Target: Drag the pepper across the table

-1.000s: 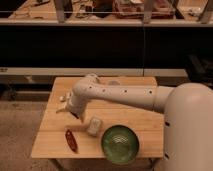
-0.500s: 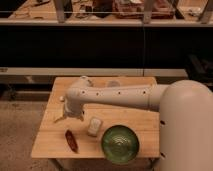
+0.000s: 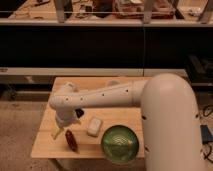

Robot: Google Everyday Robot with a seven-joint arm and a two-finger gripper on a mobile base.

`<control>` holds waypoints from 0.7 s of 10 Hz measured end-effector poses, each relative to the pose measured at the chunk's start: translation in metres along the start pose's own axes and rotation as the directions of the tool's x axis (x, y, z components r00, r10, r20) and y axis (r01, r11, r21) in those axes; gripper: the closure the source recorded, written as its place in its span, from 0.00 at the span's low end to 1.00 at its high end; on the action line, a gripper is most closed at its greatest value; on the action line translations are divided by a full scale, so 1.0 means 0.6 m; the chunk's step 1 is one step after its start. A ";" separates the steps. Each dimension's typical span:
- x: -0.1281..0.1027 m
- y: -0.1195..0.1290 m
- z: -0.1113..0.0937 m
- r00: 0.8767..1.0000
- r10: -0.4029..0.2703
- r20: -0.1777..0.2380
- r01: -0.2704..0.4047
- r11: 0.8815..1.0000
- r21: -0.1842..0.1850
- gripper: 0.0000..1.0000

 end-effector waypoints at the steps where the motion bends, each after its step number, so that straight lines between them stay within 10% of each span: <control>1: 0.001 -0.002 0.007 1.000 -0.015 0.017 0.015 0.999 -0.043 0.20; 4: 0.020 -0.005 0.025 0.997 0.078 0.001 -0.077 0.989 -0.127 0.20; 7: 0.042 -0.029 0.070 0.937 0.346 -0.045 -0.347 0.937 -0.025 0.20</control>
